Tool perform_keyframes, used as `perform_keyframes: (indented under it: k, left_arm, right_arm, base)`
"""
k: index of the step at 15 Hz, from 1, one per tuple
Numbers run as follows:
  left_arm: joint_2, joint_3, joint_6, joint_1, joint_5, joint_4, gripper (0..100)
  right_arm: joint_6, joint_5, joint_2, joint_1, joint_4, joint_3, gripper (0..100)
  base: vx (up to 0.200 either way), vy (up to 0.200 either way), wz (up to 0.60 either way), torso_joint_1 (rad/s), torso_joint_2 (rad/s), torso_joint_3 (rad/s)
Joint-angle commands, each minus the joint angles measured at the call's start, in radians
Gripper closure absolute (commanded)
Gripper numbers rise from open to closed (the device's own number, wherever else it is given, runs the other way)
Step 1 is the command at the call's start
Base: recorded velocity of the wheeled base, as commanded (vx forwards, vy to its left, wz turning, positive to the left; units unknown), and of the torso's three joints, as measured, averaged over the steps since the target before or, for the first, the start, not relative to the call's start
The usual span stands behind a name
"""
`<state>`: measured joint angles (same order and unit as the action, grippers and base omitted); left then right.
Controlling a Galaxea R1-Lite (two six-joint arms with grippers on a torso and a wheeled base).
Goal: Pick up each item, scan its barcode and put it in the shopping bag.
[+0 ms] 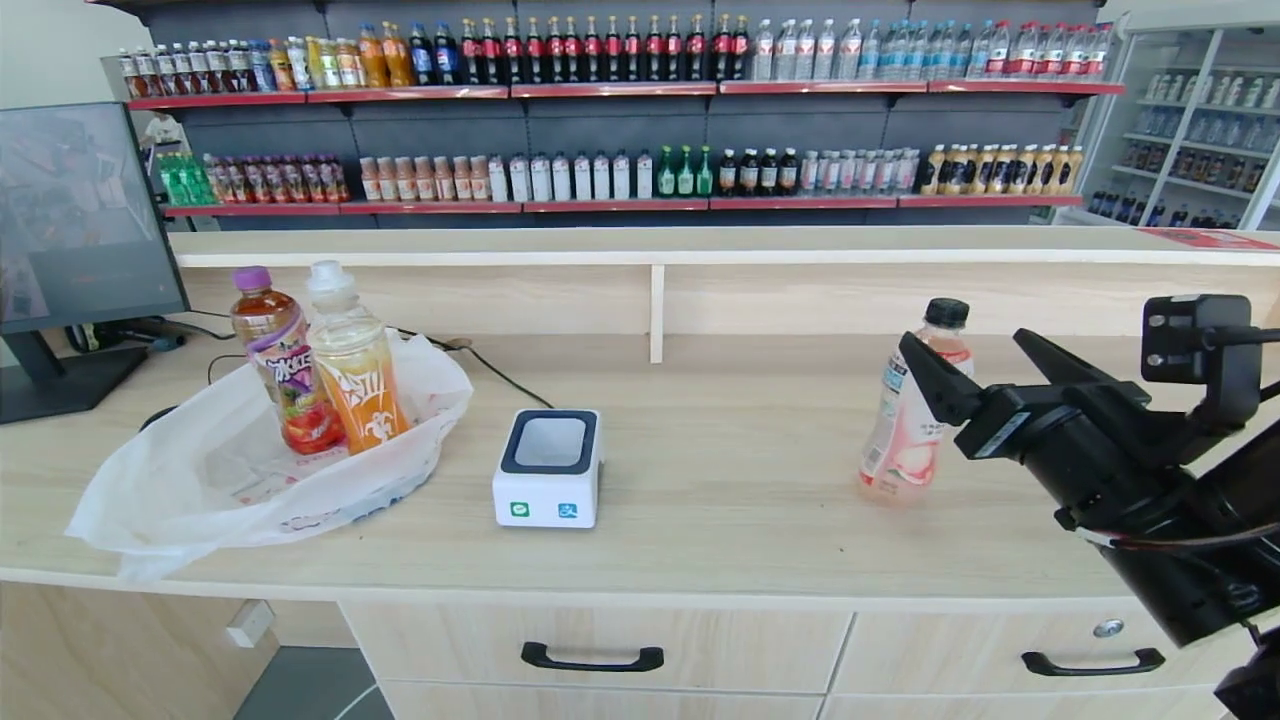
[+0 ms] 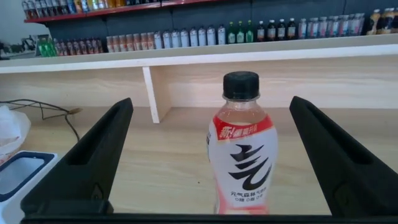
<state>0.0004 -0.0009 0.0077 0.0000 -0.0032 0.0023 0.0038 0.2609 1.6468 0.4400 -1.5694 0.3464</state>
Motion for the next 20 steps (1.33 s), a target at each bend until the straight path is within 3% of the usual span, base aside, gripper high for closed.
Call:
perform_keyframes:
  k: [1, 5, 10, 20]
  left_arm:
    - [0.000, -0.001, 0.000, 0.000, 0.000, -0.001, 0]
    - [0.000, 0.001, 0.000, 0.000, 0.000, 0.001, 0]
    - [0.000, -0.001, 0.000, 0.000, 0.000, 0.001, 0]
    - [0.000, -0.001, 0.000, 0.000, 0.000, 0.001, 0]
  right_arm:
    - [0.001, 0.000, 0.034, -0.009, -0.001, -0.009, 0]
    - [0.002, 0.003, 0.131, -0.098, -0.001, -0.024, 0]
    - [0.010, 0.001, 0.157, -0.101, -0.001, -0.037, 0]
    - [0.010, 0.001, 0.255, -0.103, -0.001, 0.065, 0]
  base:
    - [0.000, 0.000, 0.00, 0.000, 0.00, 0.000]
    - [0.000, 0.000, 0.00, 0.000, 0.00, 0.000]
    - [0.000, 0.000, 0.00, 0.000, 0.00, 0.000]
    - [0.000, 0.000, 0.00, 0.000, 0.00, 0.000]
